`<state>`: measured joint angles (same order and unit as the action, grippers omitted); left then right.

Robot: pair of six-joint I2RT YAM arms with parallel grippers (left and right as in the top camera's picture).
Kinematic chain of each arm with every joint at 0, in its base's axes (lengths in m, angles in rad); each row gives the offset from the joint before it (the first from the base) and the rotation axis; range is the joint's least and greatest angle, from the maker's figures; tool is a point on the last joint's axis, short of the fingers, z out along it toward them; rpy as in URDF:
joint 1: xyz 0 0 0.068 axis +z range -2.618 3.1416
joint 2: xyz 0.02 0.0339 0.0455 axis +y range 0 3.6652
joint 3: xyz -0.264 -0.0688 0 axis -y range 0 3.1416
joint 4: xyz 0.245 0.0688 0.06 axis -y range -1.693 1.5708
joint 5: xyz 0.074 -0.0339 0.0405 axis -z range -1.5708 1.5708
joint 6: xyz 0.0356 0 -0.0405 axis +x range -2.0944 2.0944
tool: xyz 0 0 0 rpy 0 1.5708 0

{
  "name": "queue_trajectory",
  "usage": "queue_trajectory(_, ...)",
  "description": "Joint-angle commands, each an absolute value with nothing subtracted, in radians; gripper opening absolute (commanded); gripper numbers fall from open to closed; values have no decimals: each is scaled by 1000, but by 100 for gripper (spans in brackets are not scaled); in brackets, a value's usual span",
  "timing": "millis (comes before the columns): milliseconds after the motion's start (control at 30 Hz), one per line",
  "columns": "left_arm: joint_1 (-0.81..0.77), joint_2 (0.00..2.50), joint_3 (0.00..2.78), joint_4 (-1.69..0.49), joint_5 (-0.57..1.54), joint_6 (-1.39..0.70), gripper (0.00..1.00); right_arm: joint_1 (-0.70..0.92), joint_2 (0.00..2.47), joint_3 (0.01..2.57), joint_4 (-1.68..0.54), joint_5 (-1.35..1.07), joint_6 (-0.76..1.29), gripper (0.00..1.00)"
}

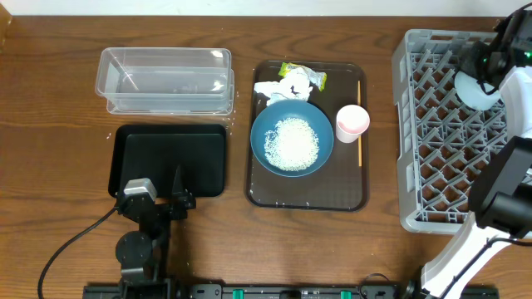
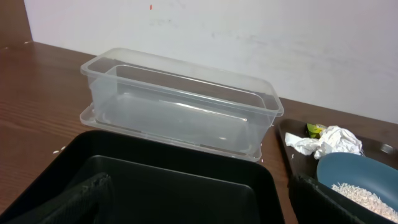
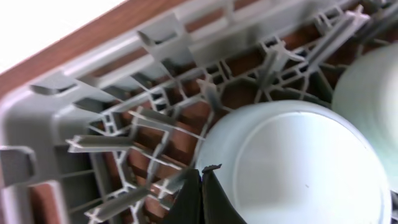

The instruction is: Sort waste into correct bins and load items into the dishwasher rack

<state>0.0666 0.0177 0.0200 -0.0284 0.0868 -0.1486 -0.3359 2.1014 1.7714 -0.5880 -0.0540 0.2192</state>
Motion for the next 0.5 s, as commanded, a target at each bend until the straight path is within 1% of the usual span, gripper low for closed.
queue_trajectory(0, 69, 18, 4, -63, 101, -131, 92, -328, 2126, 1771, -598, 7, 224, 1)
queue_trajectory(467, 69, 18, 4, -63, 101, -131, 92, -329, 2106, 1771, -594, 9, 252, 1)
